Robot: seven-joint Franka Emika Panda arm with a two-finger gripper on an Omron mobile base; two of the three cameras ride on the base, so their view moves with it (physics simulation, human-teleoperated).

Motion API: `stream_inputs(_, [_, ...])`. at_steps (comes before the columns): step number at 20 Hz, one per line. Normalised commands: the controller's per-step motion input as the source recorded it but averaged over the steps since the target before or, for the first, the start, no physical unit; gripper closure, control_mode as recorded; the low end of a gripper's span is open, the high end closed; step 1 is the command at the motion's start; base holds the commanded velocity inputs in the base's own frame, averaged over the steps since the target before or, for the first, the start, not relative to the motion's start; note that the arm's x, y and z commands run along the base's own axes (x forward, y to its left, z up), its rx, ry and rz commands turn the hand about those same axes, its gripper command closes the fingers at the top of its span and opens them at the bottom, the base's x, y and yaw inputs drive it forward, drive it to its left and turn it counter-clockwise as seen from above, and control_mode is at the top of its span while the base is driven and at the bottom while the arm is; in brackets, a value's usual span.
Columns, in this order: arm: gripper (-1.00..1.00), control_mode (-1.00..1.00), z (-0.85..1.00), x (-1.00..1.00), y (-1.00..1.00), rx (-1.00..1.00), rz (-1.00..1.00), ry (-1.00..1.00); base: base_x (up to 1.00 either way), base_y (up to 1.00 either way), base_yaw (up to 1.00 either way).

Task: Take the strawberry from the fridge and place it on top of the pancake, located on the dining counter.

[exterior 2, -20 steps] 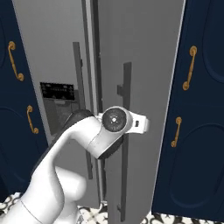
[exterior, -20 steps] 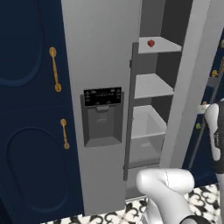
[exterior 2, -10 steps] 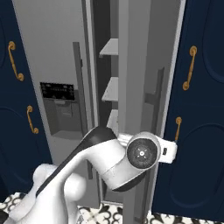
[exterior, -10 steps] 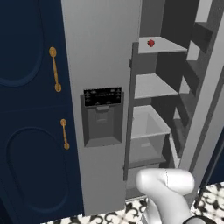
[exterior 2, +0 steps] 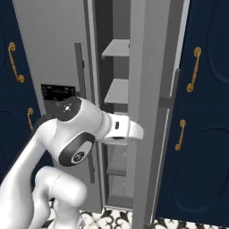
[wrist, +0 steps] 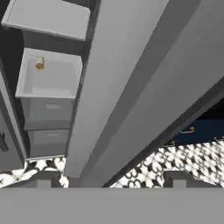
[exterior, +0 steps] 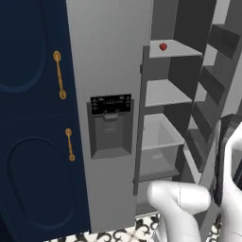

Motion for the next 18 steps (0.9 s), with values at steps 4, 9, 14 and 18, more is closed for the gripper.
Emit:
stream_inputs(4, [-1.0,-1.0,0.0,0.84,0.61,-0.48,-0.07,0.36,0.0,0.0,0.0])
stream_inputs(9, [-1.0,-1.0,-0.02,0.92,0.27,-0.51,-0.06,0.34,0.0,0.0,0.0])
stream_inputs(14, [-1.0,-1.0,-0.03,0.85,-0.05,-0.41,0.0,0.27,0.0,0.0,0.0])
stream_inputs(18, [-1.0,-1.0,0.0,0.6,-0.47,-0.14,0.0,0.23,0.0,0.0,0.0])
